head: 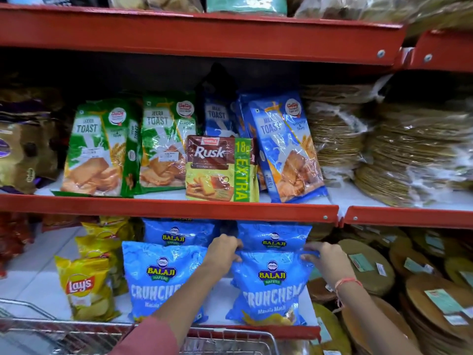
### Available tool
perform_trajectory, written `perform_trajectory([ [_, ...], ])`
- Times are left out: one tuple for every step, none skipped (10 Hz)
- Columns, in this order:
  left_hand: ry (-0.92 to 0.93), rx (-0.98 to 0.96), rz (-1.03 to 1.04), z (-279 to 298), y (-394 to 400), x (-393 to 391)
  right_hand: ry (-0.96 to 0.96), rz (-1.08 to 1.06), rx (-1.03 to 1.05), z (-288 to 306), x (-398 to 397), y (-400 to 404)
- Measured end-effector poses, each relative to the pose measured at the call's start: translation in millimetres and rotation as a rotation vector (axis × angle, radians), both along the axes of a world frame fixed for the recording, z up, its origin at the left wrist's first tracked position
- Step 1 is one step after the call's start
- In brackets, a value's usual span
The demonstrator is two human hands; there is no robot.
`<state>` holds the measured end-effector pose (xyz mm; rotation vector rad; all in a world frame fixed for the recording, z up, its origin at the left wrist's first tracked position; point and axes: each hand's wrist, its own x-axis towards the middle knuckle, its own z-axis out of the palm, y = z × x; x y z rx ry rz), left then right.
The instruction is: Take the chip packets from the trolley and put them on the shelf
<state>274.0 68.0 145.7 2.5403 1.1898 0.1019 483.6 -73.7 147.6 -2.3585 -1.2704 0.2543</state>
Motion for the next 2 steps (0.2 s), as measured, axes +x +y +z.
perform_trajectory([
  [-0.157,0.170,-0.083,37,-6,-28,-0.122,0.020,0.104,36,-18,-8],
  [-0.409,0.449,-0.091,89,-8,-69,-0.240,0.068,0.399,97,-47,-29],
])
